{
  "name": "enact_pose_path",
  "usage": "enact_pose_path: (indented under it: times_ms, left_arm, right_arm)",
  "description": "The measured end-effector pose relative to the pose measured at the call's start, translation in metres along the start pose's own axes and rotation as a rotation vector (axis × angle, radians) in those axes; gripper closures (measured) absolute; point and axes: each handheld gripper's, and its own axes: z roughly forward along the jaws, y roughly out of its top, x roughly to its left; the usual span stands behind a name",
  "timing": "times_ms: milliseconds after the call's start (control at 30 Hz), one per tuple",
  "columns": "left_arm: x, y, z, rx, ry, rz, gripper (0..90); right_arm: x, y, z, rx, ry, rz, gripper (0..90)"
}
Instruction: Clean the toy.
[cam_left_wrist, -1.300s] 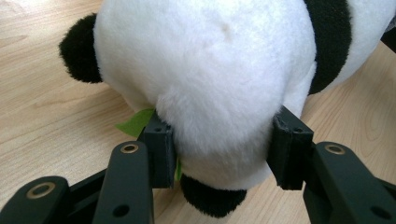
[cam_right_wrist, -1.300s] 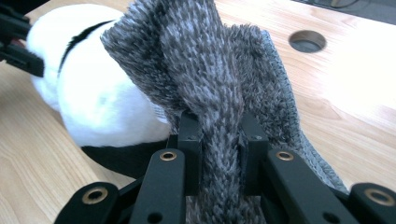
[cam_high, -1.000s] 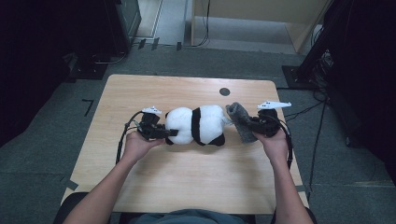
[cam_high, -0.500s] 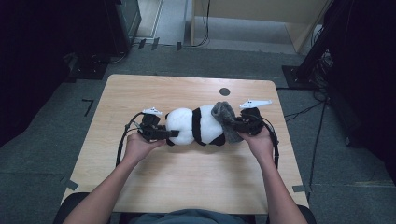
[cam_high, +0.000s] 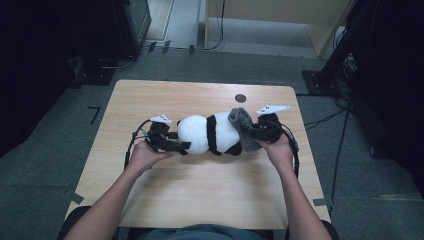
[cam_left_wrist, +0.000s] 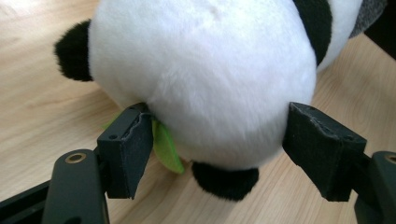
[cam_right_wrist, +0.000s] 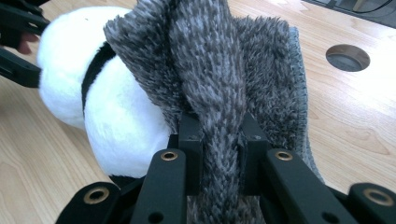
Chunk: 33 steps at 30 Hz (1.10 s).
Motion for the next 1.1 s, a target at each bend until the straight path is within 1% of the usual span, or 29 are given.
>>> enact_pose_path:
  times_ms: [67,100,167,233,267,333,433,533,600,633,667,700,800,900,967,1067,1100]
  left_arm:
    - [0.003,0.001,-0.004,0.001,0.006,0.013,26.0]
    - [0.006,0.003,-0.007,0.006,0.005,0.018,26.1]
    - [0.01,0.005,-0.009,0.006,-0.004,0.014,26.3]
    - [0.014,0.006,-0.011,0.006,-0.006,0.025,26.6]
    - [0.015,0.007,-0.012,-0.005,-0.005,0.036,27.4]
    - [0.018,0.01,-0.014,-0.015,-0.023,0.037,28.9]
    - [0.021,0.015,-0.014,-0.018,-0.037,0.071,29.8]
    - [0.026,0.018,-0.009,-0.002,-0.052,0.094,29.7]
    - [0.027,0.018,-0.004,0.002,-0.062,0.11,27.9]
    - [0.029,0.017,-0.001,-0.009,-0.065,0.125,26.2]
    - [0.03,0.016,0.002,-0.025,-0.058,0.149,22.0]
    - [0.031,0.015,0.004,-0.034,-0.06,0.161,16.1]
    - [0.035,0.014,0.011,-0.044,-0.075,0.174,7.7]
    - [0.036,0.016,0.017,-0.024,-0.088,0.181,1.7]
    - [0.033,0.017,0.02,-0.02,-0.088,0.199,0.0]
    - [0.029,0.019,0.025,-0.029,-0.103,0.215,0.0]
    - [0.029,0.019,0.026,-0.033,-0.102,0.217,0.0]
  right_arm:
    - [-0.001,0.0,0.001,0.003,0.005,0.003,76.9]
    - [-0.001,0.001,0.001,0.004,0.006,0.003,76.8]
    - [-0.002,0.001,0.001,0.007,0.006,-0.002,76.9]
    - [-0.002,0.002,0.001,0.012,0.007,-0.004,76.8]
    - [-0.002,0.002,0.001,0.012,0.008,-0.006,76.9]
    - [-0.002,0.003,0.001,0.016,0.01,-0.009,76.8]
    - [-0.003,0.003,0.002,0.02,0.011,-0.012,76.8]
    - [-0.003,0.003,0.003,0.017,0.017,-0.013,76.9]
    - [-0.004,0.003,0.003,0.017,0.023,-0.015,76.9]
    - [-0.004,0.003,0.004,0.019,0.027,-0.016,76.9]
    - [-0.004,0.003,0.005,0.021,0.028,-0.018,76.9]
    - [-0.005,0.002,0.006,0.024,0.029,-0.021,77.0]
    - [-0.005,0.002,0.01,0.026,0.034,-0.024,77.0]
    - [-0.006,0.002,0.013,0.022,0.042,-0.032,77.1]
    - [-0.006,0.001,0.015,0.021,0.051,-0.034,77.3]
    - [-0.007,0.001,0.018,0.015,0.06,-0.042,77.6]
    - [-0.007,0.001,0.018,0.015,0.067,-0.046,77.7]
